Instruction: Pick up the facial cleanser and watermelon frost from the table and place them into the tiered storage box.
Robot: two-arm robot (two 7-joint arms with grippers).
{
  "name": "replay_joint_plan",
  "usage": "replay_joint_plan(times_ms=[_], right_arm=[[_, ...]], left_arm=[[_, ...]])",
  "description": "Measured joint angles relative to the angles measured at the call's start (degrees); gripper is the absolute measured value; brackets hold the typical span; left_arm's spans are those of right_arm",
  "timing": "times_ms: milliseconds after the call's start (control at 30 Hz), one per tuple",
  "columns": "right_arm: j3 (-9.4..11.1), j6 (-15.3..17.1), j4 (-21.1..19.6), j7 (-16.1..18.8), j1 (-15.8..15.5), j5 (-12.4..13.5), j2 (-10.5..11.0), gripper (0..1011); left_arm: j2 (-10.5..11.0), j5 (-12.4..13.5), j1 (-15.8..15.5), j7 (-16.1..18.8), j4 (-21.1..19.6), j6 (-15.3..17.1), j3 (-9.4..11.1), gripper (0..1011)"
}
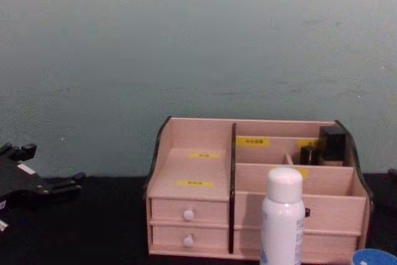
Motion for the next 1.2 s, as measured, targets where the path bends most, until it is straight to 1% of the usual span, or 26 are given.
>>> replay_joint_plan(times_ms=[133,200,267,367,400,467,500,567,633,667,700,733,800,833,967,1200], right_arm=[[1.8,-1.3,-3.1,2.6,-2.3,1.8,1.5,1004],[2.3,-1.7,-4.2,3.7,-3.2,2.5,2.1,1004],[2.9,-2.5,-6.1,5.9,-4.6,3.7,3.2,1004],[3.3,-3.2,-7.5,8.1,-5.7,4.7,4.0,1004],[3.4,-3.6,-8.4,9.6,-6.4,5.3,4.6,1004],[3.4,-4.0,-9.2,11.2,-6.9,5.6,5.0,1004],[3.3,-4.1,-9.5,12.0,-7.1,5.8,5.2,1004],[2.7,-4.5,-10.1,14.8,-7.5,6.0,5.6,1004],[2.2,-4.5,-10.2,16.2,-7.5,6.1,5.6,1004],[1.7,-4.5,-10.2,17.5,-7.4,6.1,5.6,1004],[1.7,-4.5,-10.2,17.5,-7.4,6.1,5.6,1004],[1.2,-4.4,-10.2,18.9,-7.2,6.1,5.5,1004],[0.7,-4.3,-10.0,20.0,-6.9,6.1,5.3,1004],[0.2,-4.0,-9.7,21.2,-6.5,6.1,5.0,1004],[-0.9,-3.3,-8.6,23.6,-5.5,6.1,4.0,1004],[-2.3,-1.7,-6.1,26.3,-3.0,5.3,1.6,1004]], left_arm=[[0.0,0.0,0.0,0.0,0.0,0.0,0.0,1001],[0.0,0.0,0.0,0.0,0.0,0.0,0.0,1001],[0.0,0.0,0.0,0.0,0.0,0.0,0.0,1001],[0.0,0.0,0.0,0.0,0.0,0.0,0.0,1001],[0.0,0.0,0.0,0.0,0.0,0.0,0.0,1001],[0.0,0.0,0.0,0.0,0.0,0.0,0.0,1001],[0.0,0.0,0.0,0.0,0.0,0.0,0.0,1001],[0.0,0.0,0.0,0.0,0.0,0.0,0.0,1001],[0.0,0.0,0.0,0.0,0.0,0.0,0.0,1001],[0.0,0.0,0.0,0.0,0.0,0.0,0.0,1001],[0.0,0.0,0.0,0.0,0.0,0.0,0.0,1001],[0.0,0.0,0.0,0.0,0.0,0.0,0.0,1001],[0.0,0.0,0.0,0.0,0.0,0.0,0.0,1001],[0.0,0.0,0.0,0.0,0.0,0.0,0.0,1001],[0.0,0.0,0.0,0.0,0.0,0.0,0.0,1001],[0.0,0.0,0.0,0.0,0.0,0.0,0.0,1001]])
